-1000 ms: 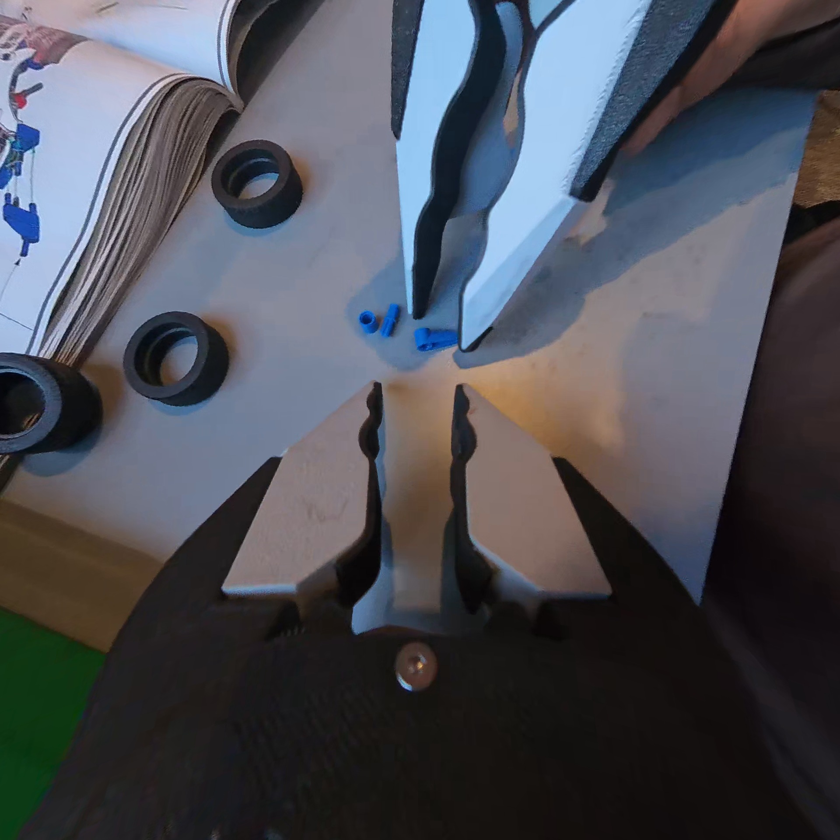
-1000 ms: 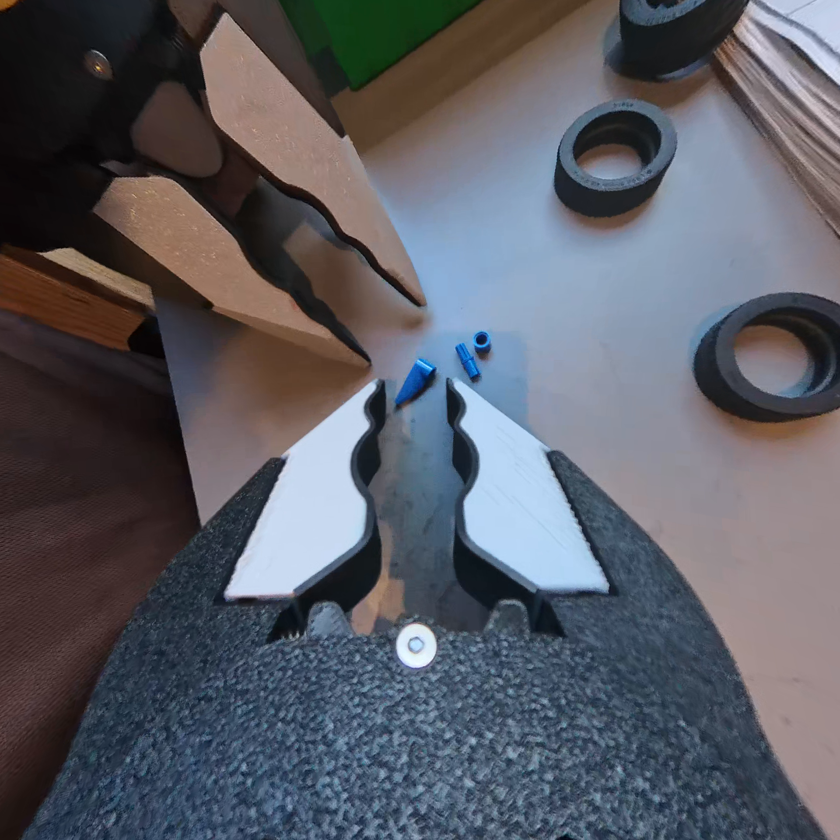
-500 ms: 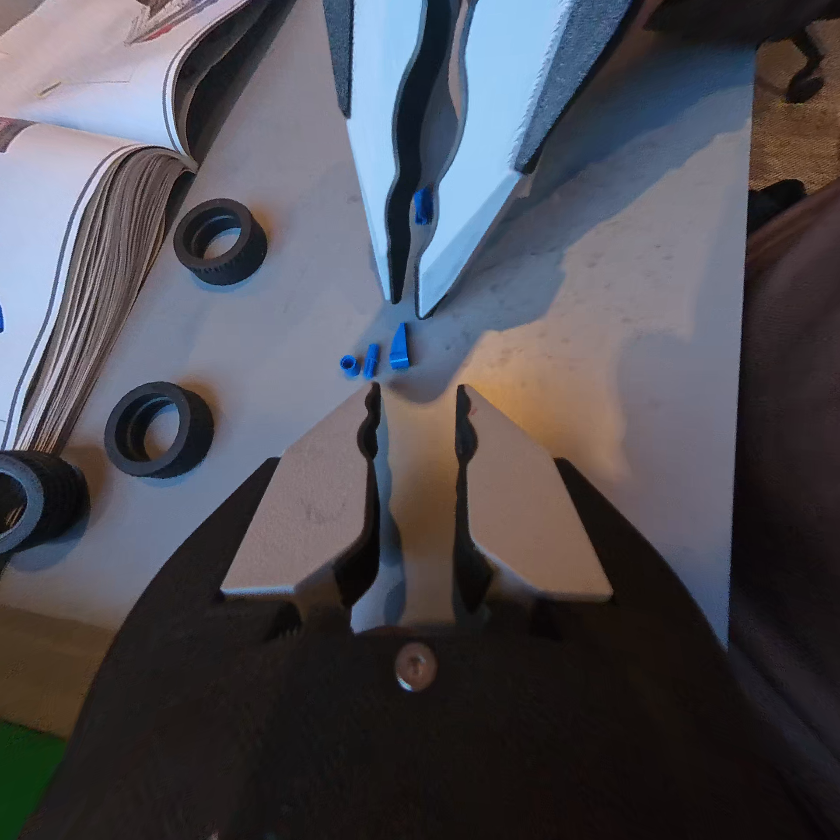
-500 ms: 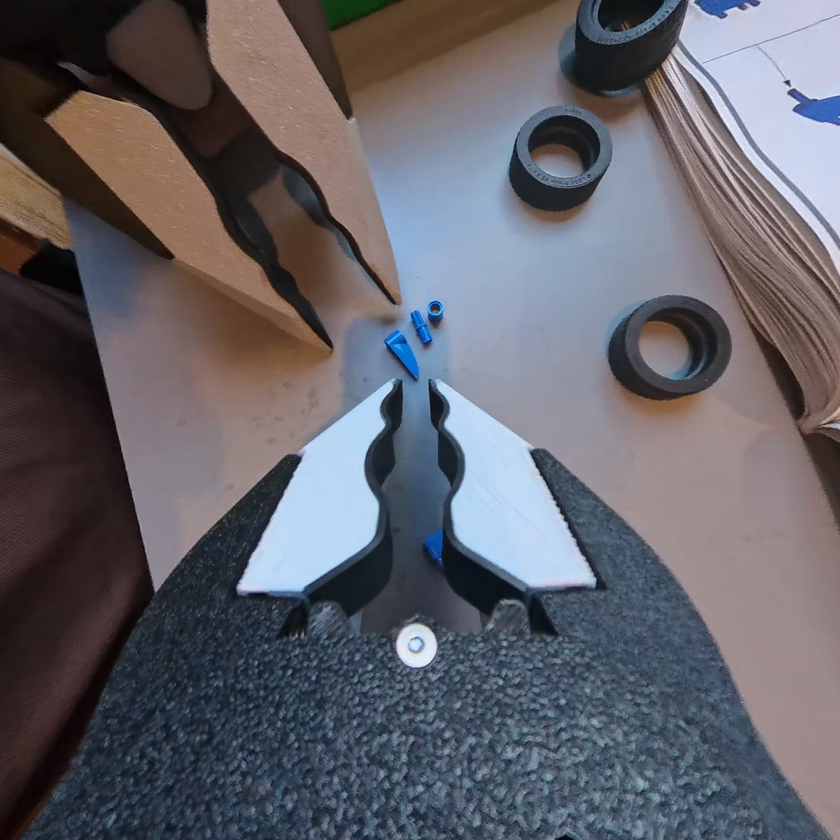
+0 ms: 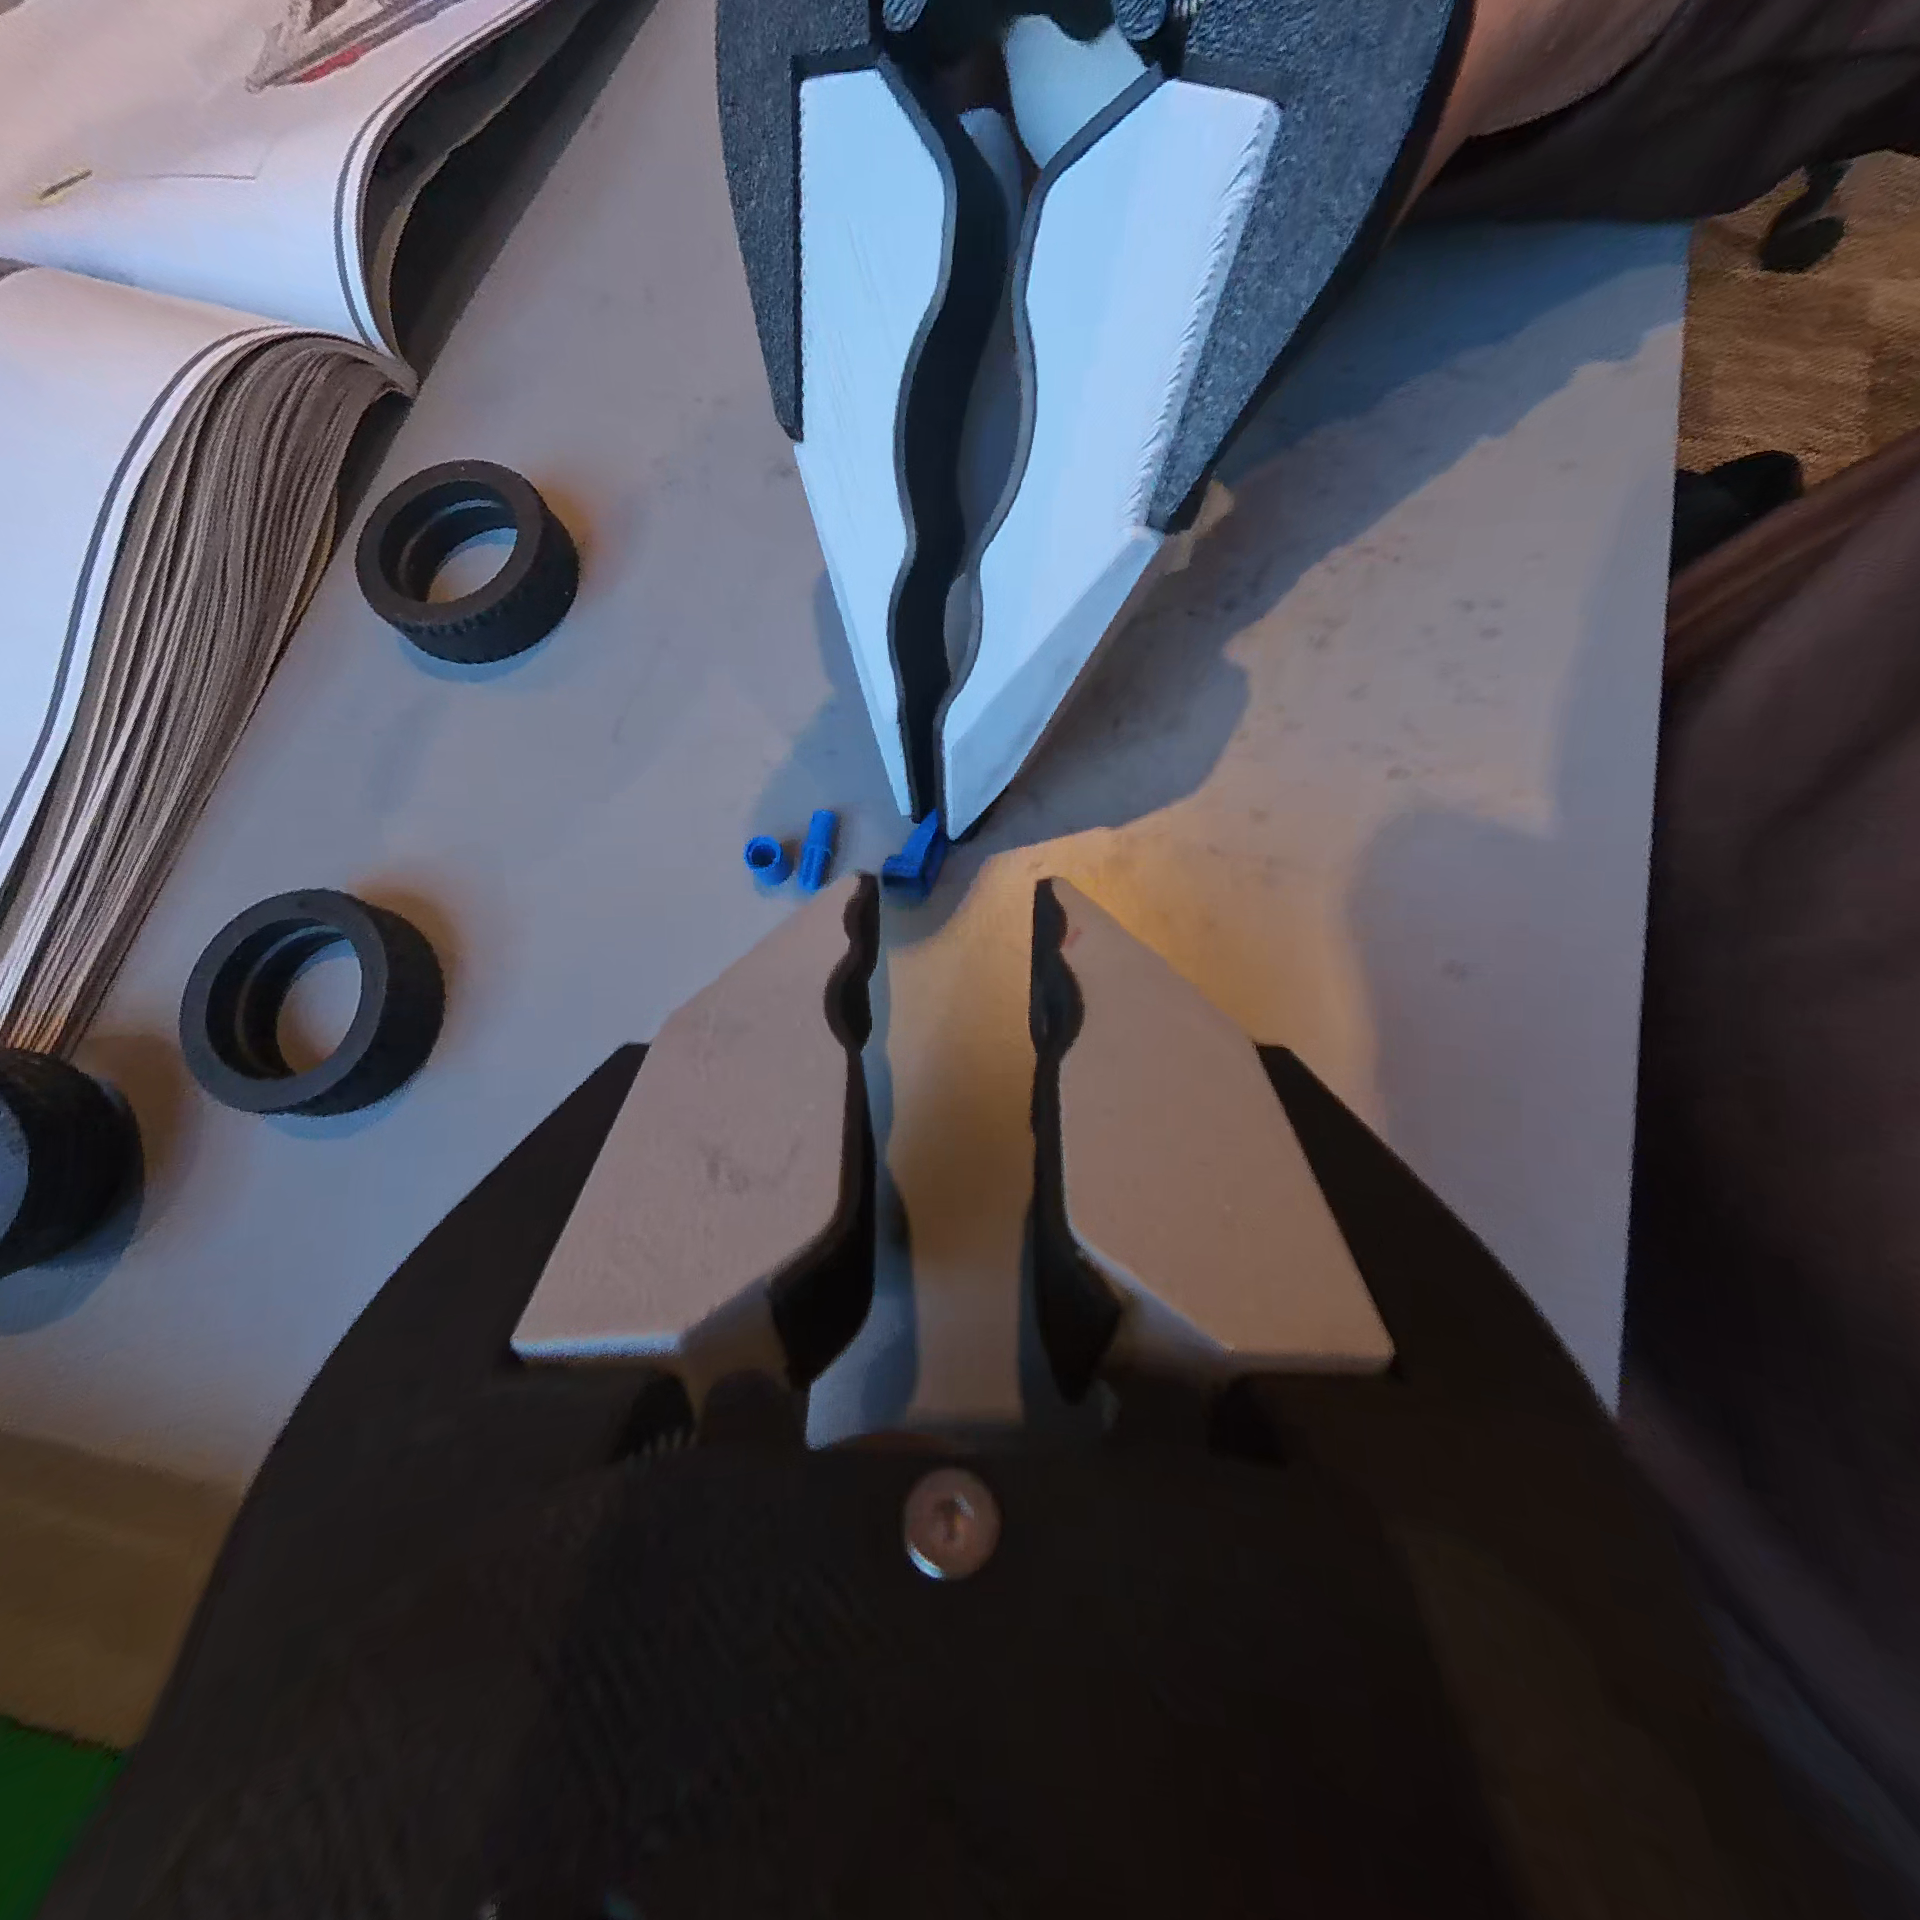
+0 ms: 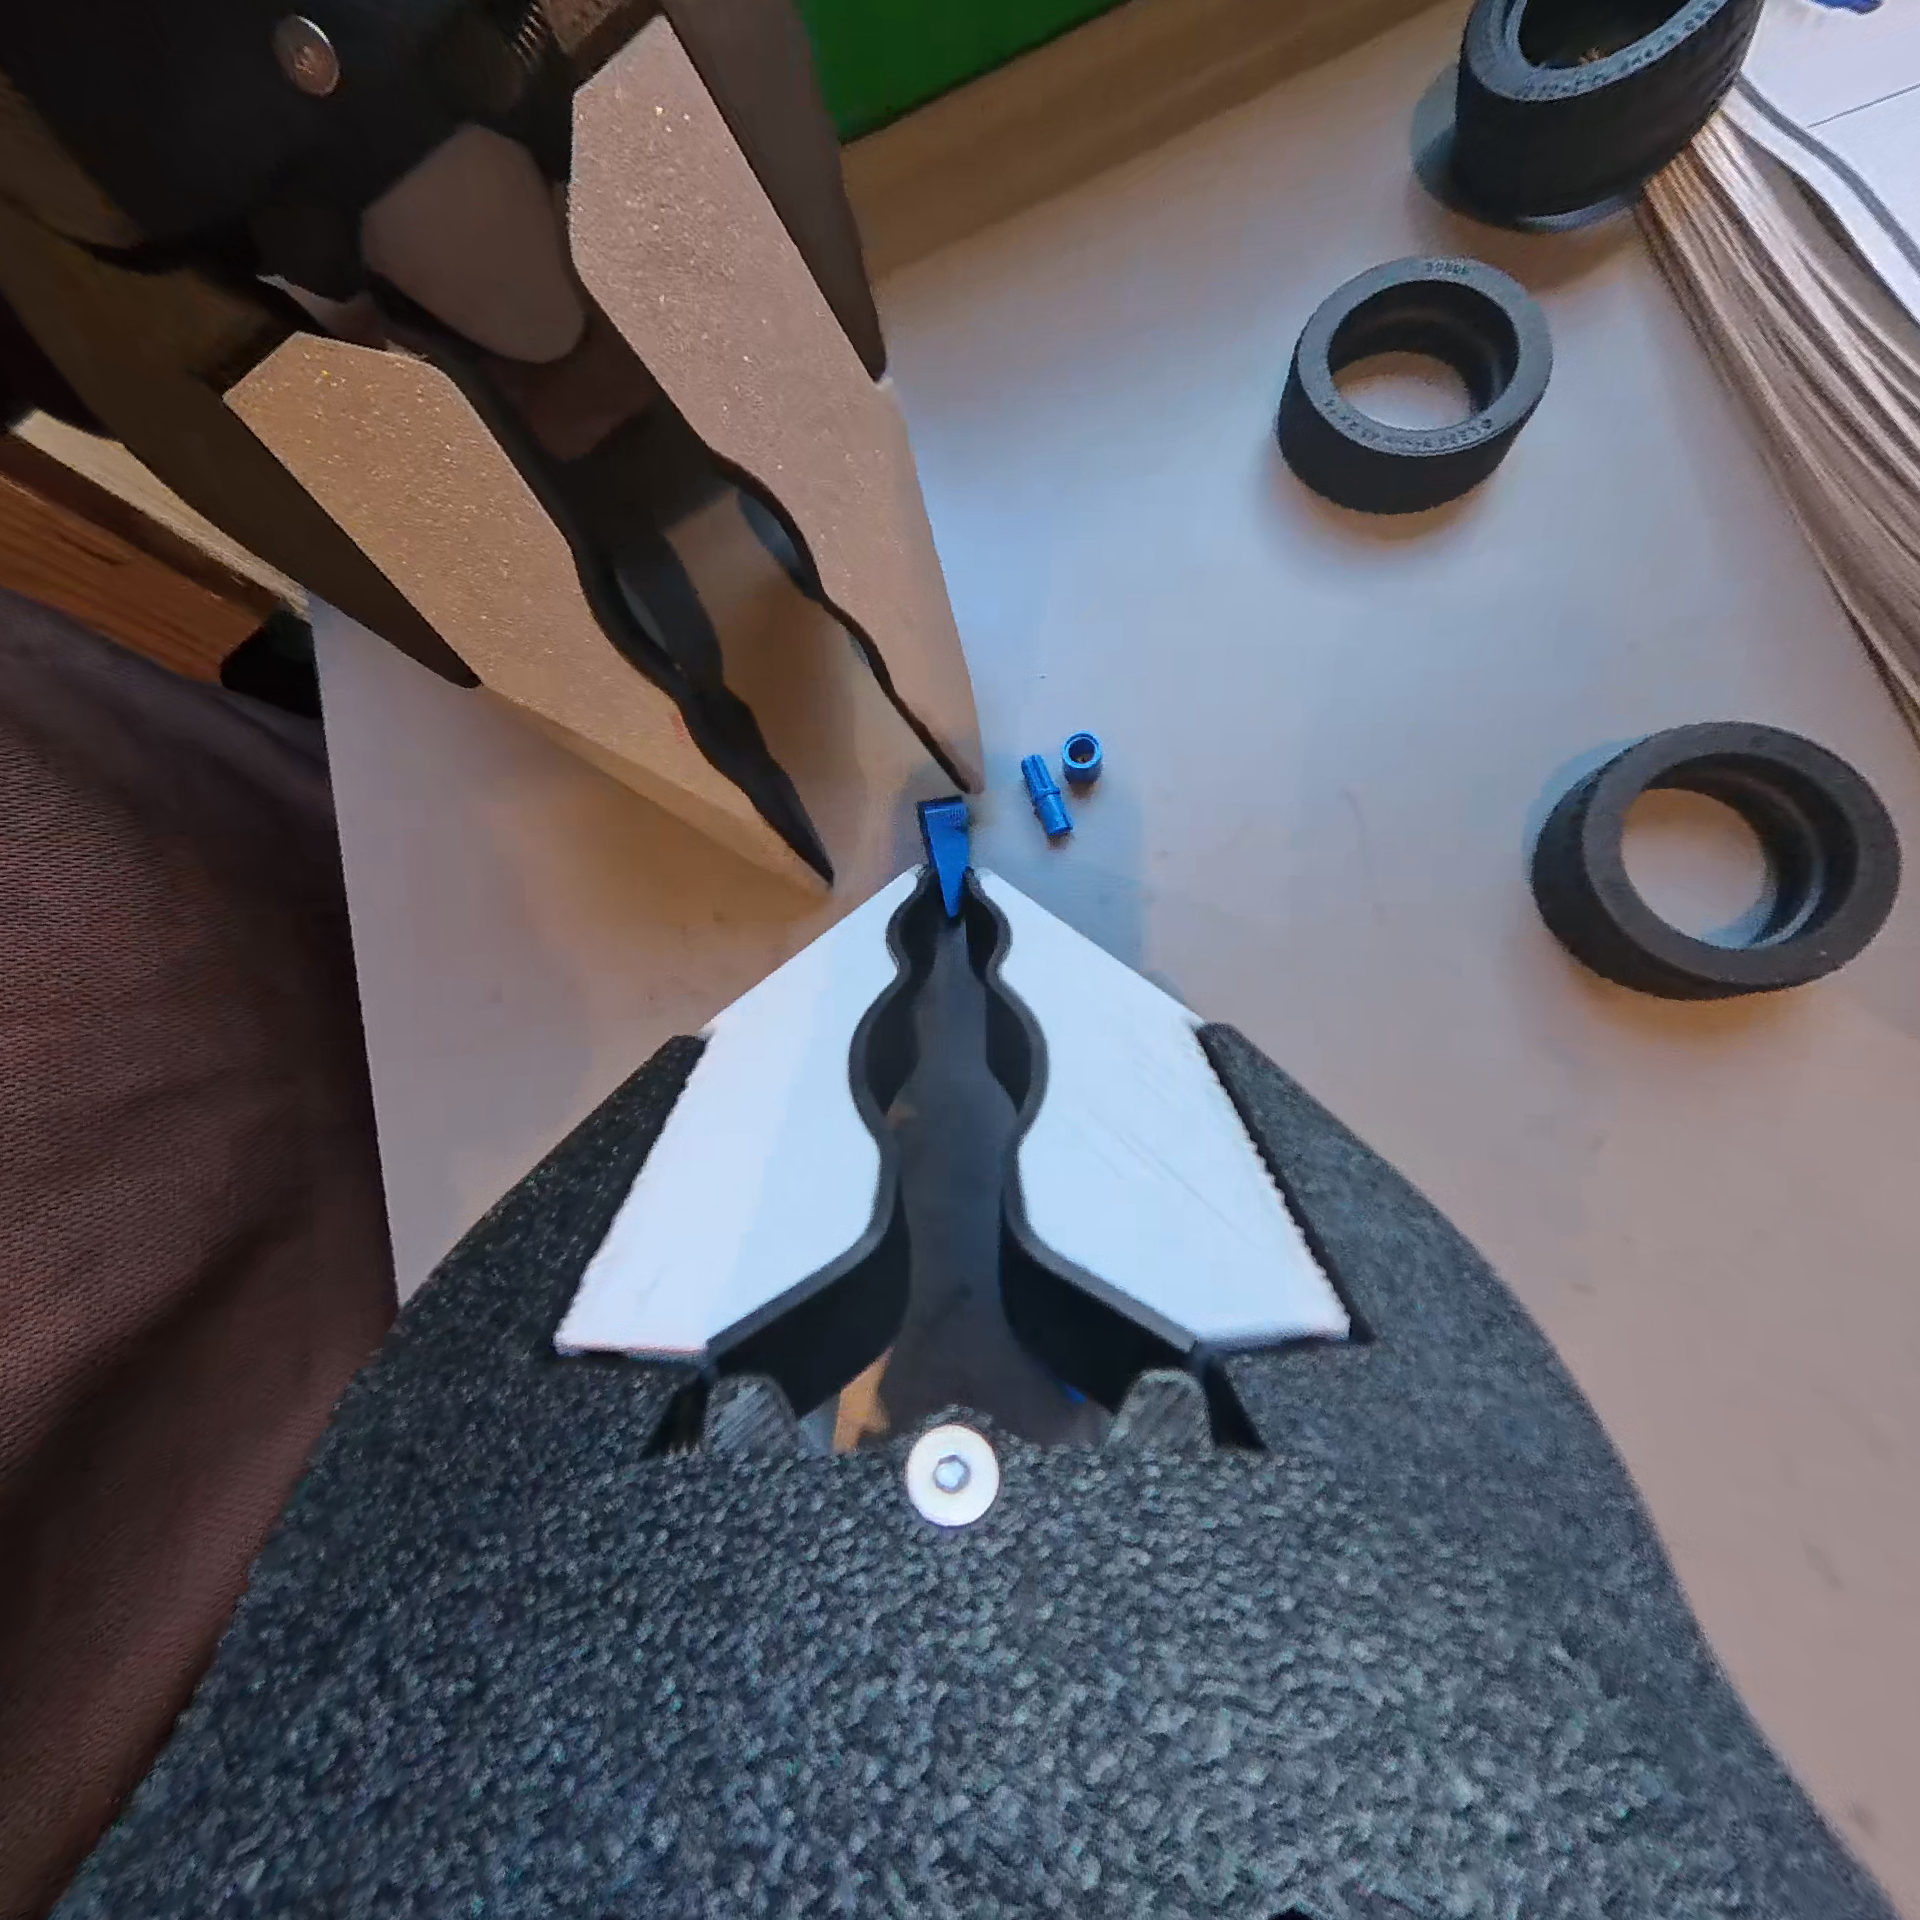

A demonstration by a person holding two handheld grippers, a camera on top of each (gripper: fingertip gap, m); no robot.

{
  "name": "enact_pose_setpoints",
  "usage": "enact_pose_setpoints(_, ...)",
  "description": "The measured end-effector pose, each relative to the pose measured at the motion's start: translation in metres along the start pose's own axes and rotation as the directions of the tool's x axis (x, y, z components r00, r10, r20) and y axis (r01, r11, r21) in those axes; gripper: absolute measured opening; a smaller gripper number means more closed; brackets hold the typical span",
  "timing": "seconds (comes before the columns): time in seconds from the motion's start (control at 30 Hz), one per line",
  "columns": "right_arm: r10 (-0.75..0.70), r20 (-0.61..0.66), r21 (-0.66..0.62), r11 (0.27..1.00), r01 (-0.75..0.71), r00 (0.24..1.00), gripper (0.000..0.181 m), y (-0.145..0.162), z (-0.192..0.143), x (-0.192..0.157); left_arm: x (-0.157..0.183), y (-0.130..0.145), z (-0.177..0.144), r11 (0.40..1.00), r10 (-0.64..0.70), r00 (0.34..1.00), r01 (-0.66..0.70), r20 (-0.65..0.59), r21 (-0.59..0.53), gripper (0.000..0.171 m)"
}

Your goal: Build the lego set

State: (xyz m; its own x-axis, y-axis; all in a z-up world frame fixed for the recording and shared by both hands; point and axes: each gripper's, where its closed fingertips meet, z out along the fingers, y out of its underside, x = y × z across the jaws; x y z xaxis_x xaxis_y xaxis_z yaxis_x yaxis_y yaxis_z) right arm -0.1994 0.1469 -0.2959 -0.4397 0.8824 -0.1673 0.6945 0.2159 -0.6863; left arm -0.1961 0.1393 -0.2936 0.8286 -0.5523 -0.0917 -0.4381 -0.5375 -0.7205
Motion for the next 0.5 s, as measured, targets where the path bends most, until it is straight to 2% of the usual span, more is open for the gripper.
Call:
enact_pose_setpoints(0.1, 0.044, 0.047, 0.026, 0.999, -0.045, 0.998, 0.004, -0.003, -0.001, -0.005, -0.002, 0.005, -0.006, 1.000, -0.006, 0.999, 0.006, 0.032, -0.001, 0.027)
enact_pose_setpoints(0.27, 0.168, 0.197, 0.141, 0.970, -0.197, 0.966, 0.004, -0.022, -0.012, -0.013, -0.015, 0.009, -0.017, 1.000, 0.005, 0.989, -0.009, 0.151, 0.024, 0.028)
enact_pose_setpoints(0.37, 0.262, 0.333, 0.202, 0.918, -0.340, 0.906, 0.004, -0.038, -0.021, -0.015, -0.022, 0.004, -0.023, 0.997, -0.006, 0.977, -0.009, 0.212, 0.072, 0.029)
enact_pose_setpoints(0.5, 0.357, 0.505, 0.232, 0.821, -0.522, 0.786, 0.004, -0.055, -0.033, -0.016, -0.027, -0.006, -0.035, 0.986, -0.040, 0.969, -0.001, 0.243, 0.166, 0.028)
